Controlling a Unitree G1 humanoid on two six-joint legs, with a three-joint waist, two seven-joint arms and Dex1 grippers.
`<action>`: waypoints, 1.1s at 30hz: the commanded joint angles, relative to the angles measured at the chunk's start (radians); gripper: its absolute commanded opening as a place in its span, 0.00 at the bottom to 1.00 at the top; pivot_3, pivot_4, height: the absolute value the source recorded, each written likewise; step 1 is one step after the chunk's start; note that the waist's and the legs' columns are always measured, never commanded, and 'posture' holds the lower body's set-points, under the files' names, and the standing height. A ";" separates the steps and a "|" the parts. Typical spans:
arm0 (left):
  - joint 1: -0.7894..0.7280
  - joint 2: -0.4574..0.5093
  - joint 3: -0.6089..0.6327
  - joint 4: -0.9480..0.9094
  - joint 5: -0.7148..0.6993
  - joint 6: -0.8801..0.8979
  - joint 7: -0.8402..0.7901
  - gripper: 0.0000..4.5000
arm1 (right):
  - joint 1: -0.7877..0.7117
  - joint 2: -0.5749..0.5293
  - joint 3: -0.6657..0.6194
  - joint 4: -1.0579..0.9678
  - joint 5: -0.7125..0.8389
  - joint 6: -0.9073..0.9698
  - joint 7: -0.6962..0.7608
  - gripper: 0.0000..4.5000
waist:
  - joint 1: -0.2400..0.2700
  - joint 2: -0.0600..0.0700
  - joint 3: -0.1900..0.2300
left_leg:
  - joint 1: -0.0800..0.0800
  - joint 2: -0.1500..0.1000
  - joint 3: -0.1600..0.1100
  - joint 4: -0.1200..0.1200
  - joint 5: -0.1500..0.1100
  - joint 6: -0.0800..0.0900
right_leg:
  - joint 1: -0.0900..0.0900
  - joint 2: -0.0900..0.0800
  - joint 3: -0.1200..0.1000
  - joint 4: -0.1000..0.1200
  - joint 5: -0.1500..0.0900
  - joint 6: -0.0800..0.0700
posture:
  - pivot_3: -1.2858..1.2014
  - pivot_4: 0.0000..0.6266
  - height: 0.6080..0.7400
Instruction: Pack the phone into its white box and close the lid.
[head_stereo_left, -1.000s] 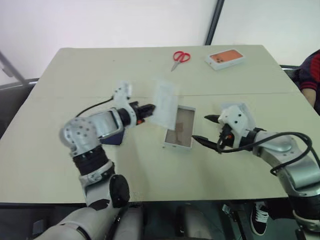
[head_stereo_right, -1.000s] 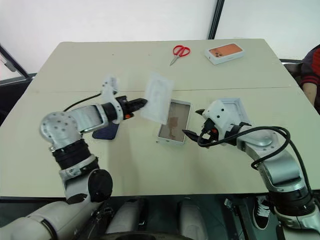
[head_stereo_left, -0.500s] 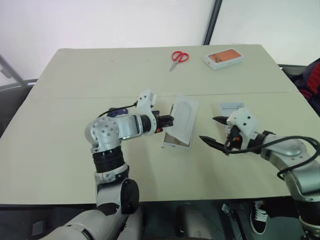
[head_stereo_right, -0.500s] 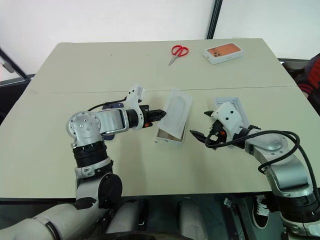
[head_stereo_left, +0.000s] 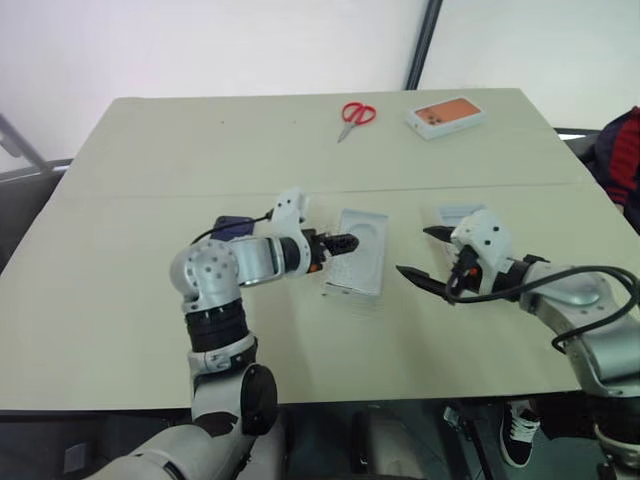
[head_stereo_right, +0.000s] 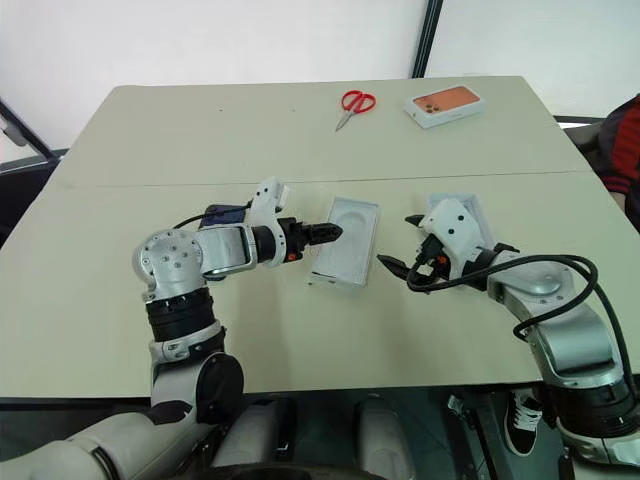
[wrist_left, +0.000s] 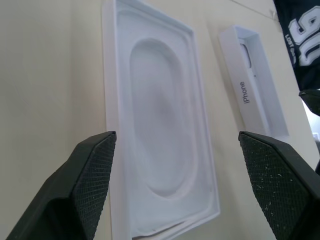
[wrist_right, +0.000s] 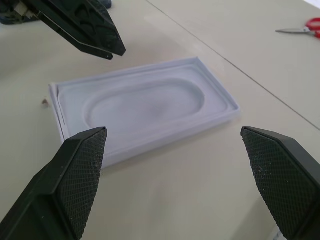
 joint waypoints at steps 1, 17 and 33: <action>0.002 0.050 0.028 -0.055 -0.021 0.005 -0.038 0.85 | -0.044 0.016 0.019 -0.022 0.002 0.015 -0.010 1.00 | 0.000 0.000 0.000 | 0.000 0.000 0.000 0.000 0.000 0.000 | 0.000 0.000 0.000 0.000 0.000 0.000 | 0.52 0.24 1.00; 0.474 0.788 -0.372 -0.224 0.186 -0.805 -0.659 0.86 | -0.437 0.193 0.393 0.420 -0.318 -0.010 -0.107 0.01 | 0.006 0.000 0.000 | -0.002 0.001 0.002 -0.003 0.001 -0.001 | -0.004 -0.002 0.004 -0.001 0.000 -0.001 | 0.52 0.24 1.00; 0.641 0.853 -0.351 -0.274 0.201 -0.945 -0.746 0.86 | -0.206 0.038 0.306 0.103 -0.129 -0.058 0.248 0.50 | 0.000 0.001 0.000 | -0.001 0.003 0.001 -0.003 -0.002 0.004 | -0.003 -0.001 0.002 0.000 0.000 -0.001 | 0.52 0.24 1.00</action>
